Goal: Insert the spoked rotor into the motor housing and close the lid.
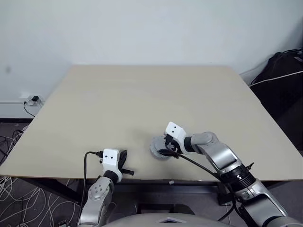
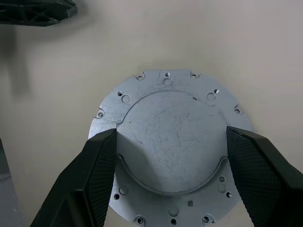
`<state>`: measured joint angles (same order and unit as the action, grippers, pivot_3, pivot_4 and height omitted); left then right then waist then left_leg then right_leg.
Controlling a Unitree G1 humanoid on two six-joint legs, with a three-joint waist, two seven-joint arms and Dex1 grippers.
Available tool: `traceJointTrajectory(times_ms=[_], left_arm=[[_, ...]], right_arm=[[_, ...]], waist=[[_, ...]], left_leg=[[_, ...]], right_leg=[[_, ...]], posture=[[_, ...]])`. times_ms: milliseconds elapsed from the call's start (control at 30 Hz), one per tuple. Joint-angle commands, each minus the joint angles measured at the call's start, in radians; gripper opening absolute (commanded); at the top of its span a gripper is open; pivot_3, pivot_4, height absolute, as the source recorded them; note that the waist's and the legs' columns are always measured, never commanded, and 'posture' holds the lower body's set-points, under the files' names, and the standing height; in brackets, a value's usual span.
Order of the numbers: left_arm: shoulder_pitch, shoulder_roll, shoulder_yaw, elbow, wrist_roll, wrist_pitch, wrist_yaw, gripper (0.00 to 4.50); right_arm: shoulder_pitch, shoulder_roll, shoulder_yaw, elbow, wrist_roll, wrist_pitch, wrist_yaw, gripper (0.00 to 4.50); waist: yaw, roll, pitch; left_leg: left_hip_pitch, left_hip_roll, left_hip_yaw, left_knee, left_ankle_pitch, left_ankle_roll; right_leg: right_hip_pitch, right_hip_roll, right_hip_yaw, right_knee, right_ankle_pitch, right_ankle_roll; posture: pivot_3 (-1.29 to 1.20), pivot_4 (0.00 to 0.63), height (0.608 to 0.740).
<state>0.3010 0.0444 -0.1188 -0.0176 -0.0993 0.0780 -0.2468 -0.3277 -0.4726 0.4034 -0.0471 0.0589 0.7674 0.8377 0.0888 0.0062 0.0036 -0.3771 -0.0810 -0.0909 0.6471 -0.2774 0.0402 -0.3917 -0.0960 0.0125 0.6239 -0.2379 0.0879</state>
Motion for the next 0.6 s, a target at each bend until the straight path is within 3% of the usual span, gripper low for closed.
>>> traceJointTrajectory(times_ms=[33,433,600], left_arm=[[-0.010,0.002,0.000,-0.025,-0.008,-0.013,-0.008,0.00],[-0.003,0.002,-0.004,-0.024,-0.008,-0.015,-0.011,0.00],[-0.002,0.003,-0.005,-0.025,-0.008,-0.014,-0.012,0.00]], right_arm=[[0.046,-0.005,-0.004,0.025,0.046,0.054,0.030,3.21],[0.085,-0.010,-0.010,-0.001,0.028,-0.025,-0.010,3.21],[0.104,0.025,-0.048,0.021,0.025,-0.162,-0.052,3.21]], waist=[[0.000,0.000,0.000],[-0.003,-0.002,0.002],[-0.009,-0.004,0.003]], left_leg=[[0.000,0.000,0.000,0.000,0.000,0.000],[0.000,0.000,0.000,0.001,-0.001,0.000],[0.000,0.001,0.000,0.001,-0.001,0.000]], right_leg=[[0.000,0.000,0.000,0.000,0.000,0.000],[0.000,0.000,0.000,0.000,0.000,-0.001],[0.000,0.001,0.000,0.001,0.000,-0.001]], posture=[[0.00,0.000,0.740],[0.00,0.000,0.740],[0.00,0.000,0.740]])
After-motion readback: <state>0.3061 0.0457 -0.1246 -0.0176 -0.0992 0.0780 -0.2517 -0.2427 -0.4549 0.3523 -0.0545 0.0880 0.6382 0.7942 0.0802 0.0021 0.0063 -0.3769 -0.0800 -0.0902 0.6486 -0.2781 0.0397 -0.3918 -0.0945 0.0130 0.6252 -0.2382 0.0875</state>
